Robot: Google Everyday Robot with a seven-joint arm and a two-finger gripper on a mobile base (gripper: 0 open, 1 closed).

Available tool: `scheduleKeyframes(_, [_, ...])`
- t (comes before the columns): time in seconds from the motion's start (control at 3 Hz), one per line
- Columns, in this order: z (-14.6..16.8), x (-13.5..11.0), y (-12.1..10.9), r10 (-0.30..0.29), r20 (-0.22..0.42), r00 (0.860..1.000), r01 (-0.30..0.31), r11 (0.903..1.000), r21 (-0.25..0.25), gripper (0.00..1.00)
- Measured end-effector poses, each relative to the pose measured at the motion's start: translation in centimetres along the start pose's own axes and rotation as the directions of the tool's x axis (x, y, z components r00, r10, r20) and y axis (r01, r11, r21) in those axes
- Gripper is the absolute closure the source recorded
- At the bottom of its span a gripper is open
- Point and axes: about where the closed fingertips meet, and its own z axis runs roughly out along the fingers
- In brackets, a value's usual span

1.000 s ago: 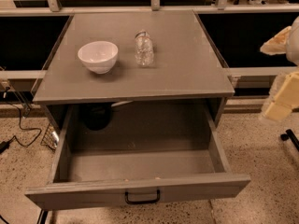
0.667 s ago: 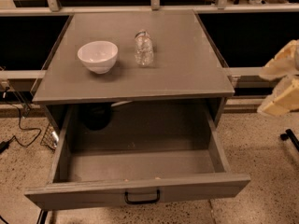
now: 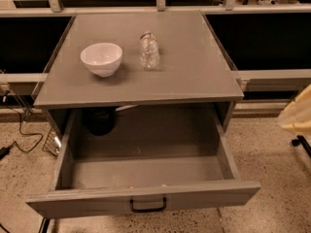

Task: Close top drawer

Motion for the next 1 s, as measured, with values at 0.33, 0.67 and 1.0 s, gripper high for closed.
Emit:
scheduleKeyframes(0.33, [2.49,1.49,3.46,0.031,0.041,0.999,-0.032,0.9993,0.019,1.00])
scheduleKeyframes(0.67, [2.33,1.39,3.39,0.029,0.041,0.999,-0.030,0.9993,0.021,1.00])
scheduleKeyframes(1.0, [2.88,1.85,3.08,0.032,0.077,0.997,-0.031,0.9994,-0.015,1.00])
